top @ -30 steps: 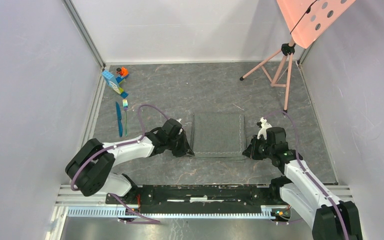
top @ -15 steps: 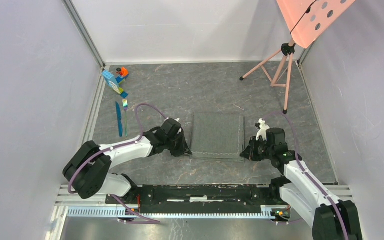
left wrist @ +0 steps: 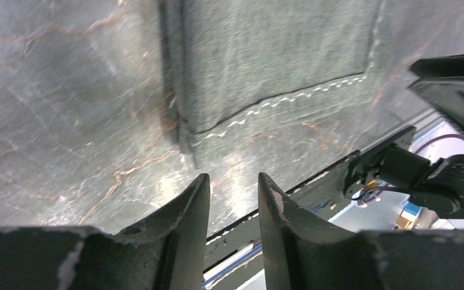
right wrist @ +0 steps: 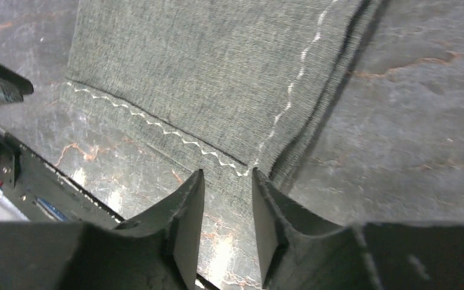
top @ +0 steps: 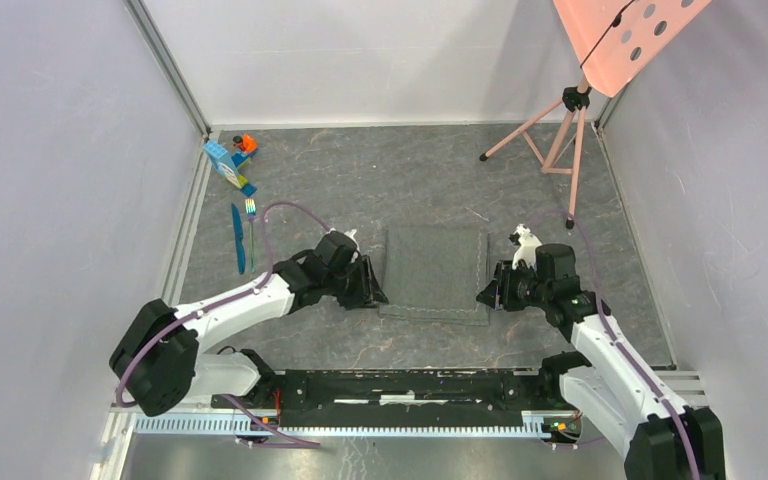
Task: Fold the napkin into a case and place the utensils inside
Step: Smooth out the square-folded napkin at the center of the board.
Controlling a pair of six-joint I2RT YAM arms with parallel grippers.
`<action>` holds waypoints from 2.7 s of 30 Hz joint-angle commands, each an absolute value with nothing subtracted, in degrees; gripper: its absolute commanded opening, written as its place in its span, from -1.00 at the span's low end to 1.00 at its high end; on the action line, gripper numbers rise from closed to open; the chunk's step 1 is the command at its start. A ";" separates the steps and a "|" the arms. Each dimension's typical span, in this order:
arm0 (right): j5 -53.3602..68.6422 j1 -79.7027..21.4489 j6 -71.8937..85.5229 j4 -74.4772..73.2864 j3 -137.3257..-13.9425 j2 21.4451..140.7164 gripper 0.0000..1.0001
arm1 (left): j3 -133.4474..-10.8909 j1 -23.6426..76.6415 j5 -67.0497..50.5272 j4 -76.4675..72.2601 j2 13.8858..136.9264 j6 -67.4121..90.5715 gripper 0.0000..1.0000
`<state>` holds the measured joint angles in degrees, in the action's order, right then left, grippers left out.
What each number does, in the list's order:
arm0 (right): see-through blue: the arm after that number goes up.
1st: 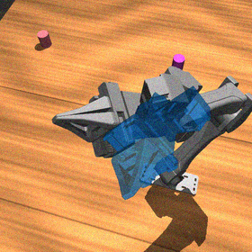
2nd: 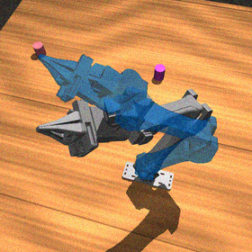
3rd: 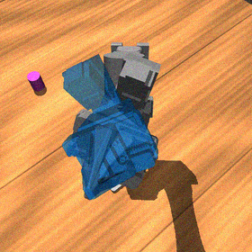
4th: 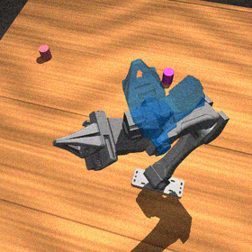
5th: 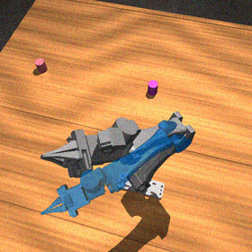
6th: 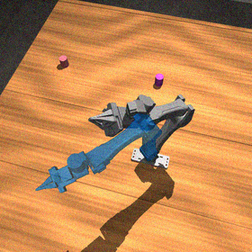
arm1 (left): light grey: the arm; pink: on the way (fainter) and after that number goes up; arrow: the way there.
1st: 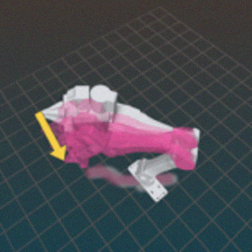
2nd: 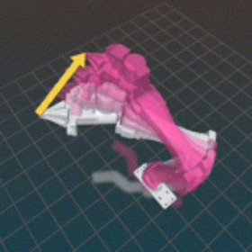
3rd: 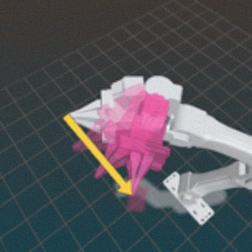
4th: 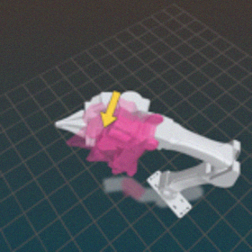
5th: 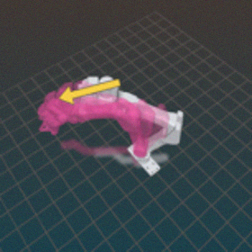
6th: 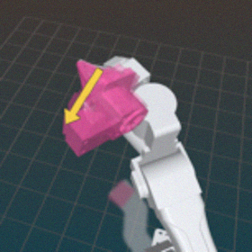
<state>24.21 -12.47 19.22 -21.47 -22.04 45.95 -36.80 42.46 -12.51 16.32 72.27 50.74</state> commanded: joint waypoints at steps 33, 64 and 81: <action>36.14 -33.43 46.99 48.13 -39.55 105.16 0.01 | -35.48 42.37 -13.71 3.39 87.78 51.88 -0.70; 31.53 -26.56 27.73 17.16 -75.44 120.82 0.15 | -39.44 42.44 -16.28 7.23 85.74 49.83 -0.76; 36.10 -14.37 27.47 23.13 -46.46 97.17 0.40 | -55.98 32.45 -19.62 3.38 88.28 48.56 0.27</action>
<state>33.36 -15.64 27.55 19.86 -47.99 96.51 -50.17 35.70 -17.21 8.25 81.95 51.00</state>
